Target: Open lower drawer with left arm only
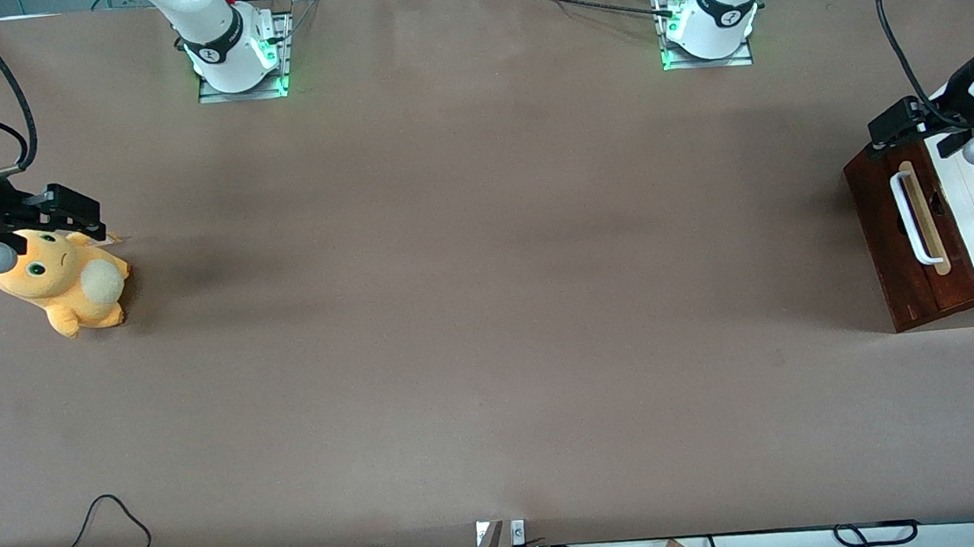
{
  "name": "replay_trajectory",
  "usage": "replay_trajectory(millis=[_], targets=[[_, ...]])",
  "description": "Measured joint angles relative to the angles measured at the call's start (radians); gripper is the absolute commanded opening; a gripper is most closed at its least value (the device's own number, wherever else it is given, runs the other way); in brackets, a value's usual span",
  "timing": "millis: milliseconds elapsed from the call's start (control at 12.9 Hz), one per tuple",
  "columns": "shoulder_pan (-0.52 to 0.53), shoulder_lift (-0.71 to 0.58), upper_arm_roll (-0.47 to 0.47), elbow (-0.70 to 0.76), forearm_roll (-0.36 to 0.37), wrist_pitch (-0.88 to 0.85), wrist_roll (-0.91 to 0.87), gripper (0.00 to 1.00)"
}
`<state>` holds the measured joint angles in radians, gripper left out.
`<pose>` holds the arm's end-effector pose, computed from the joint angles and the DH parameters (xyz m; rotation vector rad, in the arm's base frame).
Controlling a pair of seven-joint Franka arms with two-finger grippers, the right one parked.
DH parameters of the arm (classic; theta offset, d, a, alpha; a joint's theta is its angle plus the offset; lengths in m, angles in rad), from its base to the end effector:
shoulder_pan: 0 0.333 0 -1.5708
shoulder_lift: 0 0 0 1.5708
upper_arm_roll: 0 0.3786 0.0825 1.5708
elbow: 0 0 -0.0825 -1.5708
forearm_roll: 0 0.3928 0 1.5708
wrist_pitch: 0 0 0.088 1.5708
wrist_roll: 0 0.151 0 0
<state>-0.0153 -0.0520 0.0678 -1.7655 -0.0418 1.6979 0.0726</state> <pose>0.5484 0.0239 0.5889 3.0956 -0.0226 -0.0200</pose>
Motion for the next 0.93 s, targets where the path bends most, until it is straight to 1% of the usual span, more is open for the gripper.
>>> replay_trajectory(millis=[620,930], targets=[[0.000,0.000,-0.002,0.013,0.003,-0.027,0.003,1.00],[-0.005,0.000,-0.009,0.013,0.037,-0.042,0.009,1.00]])
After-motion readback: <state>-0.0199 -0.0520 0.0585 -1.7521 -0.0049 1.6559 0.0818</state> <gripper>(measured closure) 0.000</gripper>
